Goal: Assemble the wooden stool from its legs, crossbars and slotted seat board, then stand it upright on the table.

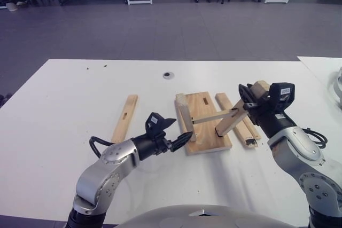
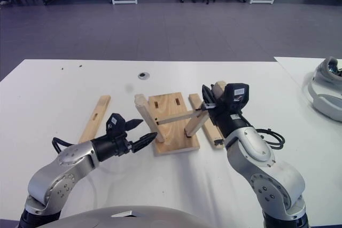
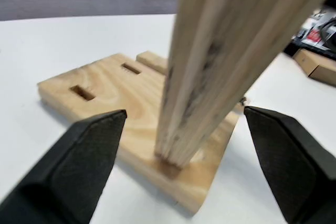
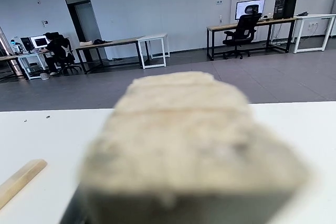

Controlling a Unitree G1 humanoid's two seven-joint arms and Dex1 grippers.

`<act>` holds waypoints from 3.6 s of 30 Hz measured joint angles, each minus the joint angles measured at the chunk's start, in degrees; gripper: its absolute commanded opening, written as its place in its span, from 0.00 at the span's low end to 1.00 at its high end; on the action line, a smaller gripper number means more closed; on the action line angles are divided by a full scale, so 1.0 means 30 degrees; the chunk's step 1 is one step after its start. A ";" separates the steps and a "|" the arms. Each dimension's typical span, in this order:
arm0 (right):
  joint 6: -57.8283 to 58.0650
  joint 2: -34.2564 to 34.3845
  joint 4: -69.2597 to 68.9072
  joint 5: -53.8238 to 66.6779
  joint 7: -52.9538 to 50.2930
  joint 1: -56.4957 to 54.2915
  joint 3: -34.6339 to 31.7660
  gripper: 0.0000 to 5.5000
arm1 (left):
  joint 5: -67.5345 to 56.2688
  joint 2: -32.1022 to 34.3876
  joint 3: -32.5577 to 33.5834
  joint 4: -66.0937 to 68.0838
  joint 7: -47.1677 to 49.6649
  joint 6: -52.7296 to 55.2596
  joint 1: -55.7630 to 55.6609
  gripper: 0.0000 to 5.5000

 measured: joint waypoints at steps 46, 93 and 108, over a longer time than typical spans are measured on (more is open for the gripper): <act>-0.9597 -0.0781 1.5114 -1.2805 2.0130 -0.4569 0.5353 0.51 | -0.0620 0.9169 0.4205 0.0912 -0.5008 -0.2121 0.3887 0.75; -1.4012 0.0090 2.7299 -1.8754 2.0813 -1.1725 0.5836 0.51 | 0.8902 0.7749 -0.1244 1.8129 -0.9977 -1.5863 -0.6609 0.75; -0.8388 0.0622 1.5528 -1.5694 1.7132 -0.4838 -0.1545 0.51 | 1.3068 0.2831 -0.1387 2.2952 -0.0061 -1.8892 -0.9015 0.75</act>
